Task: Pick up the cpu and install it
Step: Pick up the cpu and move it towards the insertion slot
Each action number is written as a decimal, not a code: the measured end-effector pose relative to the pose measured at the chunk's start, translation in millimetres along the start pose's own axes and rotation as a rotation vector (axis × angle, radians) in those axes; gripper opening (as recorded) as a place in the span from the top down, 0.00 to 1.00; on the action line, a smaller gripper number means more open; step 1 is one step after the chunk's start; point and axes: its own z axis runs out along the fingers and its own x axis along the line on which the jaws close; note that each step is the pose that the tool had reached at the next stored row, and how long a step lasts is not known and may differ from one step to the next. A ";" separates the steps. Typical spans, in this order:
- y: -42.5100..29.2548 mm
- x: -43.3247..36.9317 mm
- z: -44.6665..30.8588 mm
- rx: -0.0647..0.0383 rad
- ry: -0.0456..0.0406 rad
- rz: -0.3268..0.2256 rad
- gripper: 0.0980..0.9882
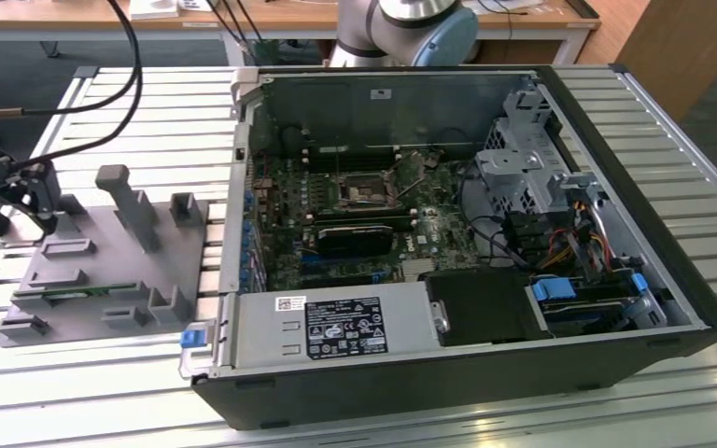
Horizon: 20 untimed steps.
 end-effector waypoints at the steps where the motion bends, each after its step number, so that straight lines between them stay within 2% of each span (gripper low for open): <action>1: 0.0 0.0 -0.4 0.000 0.0000 0.000 0.51; 15: 0.3 0.1 -5.6 0.000 0.0003 0.000 0.51; 20: 0.6 0.2 -9.6 0.000 0.0001 0.000 0.51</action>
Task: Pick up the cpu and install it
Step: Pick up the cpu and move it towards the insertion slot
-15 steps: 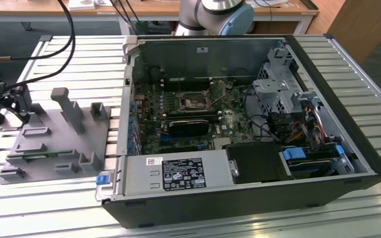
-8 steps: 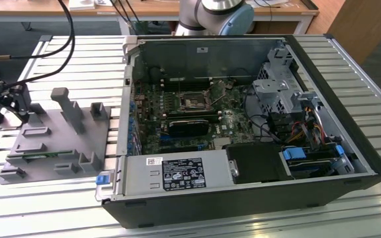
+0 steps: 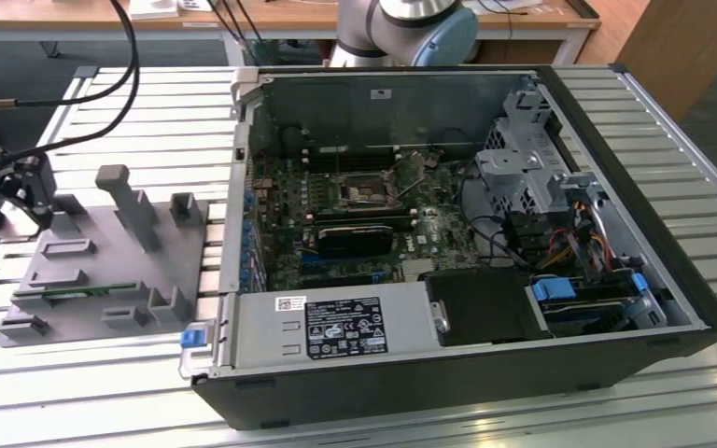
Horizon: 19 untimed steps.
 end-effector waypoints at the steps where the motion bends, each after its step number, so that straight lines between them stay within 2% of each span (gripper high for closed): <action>1: 0.1 0.0 -0.9 0.000 0.0000 0.000 0.51; 19: 0.8 0.2 -12.9 0.000 0.0000 0.000 0.51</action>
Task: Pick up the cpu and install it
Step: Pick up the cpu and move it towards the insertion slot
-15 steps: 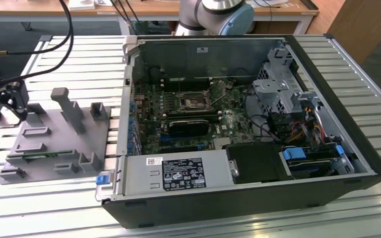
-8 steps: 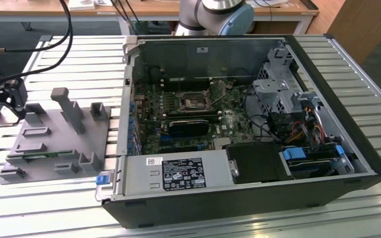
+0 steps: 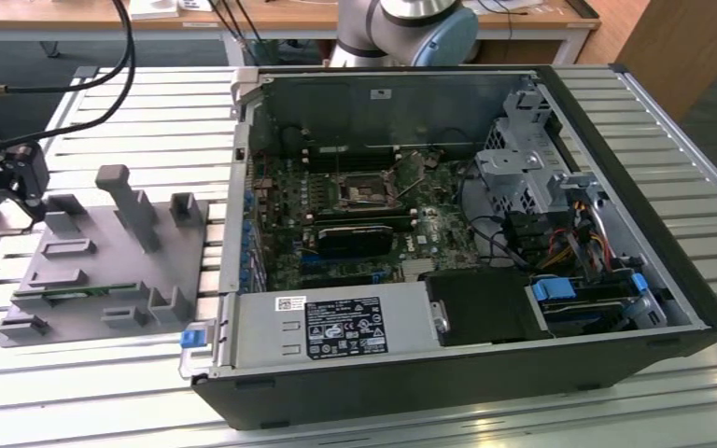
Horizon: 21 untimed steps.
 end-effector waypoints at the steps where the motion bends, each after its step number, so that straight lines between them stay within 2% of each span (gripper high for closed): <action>1: 0.0 0.0 -0.7 0.000 0.0001 0.000 0.51; 21: 0.9 0.2 -15.3 0.000 0.0000 0.000 0.51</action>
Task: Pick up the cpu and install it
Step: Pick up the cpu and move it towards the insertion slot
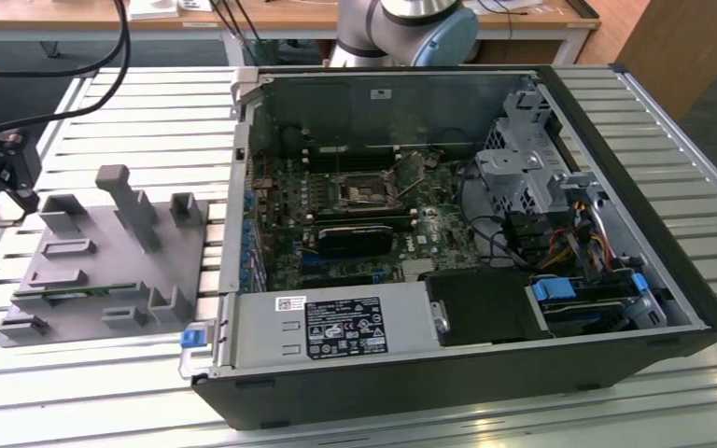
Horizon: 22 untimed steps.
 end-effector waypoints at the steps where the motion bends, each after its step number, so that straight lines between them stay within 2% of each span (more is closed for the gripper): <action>1: 0.1 0.0 -1.0 0.000 0.0000 0.000 0.51; 12: 1.0 0.2 -14.6 0.000 0.0000 0.000 0.51; 22: 2.2 0.5 -34.4 0.000 0.0000 0.000 0.51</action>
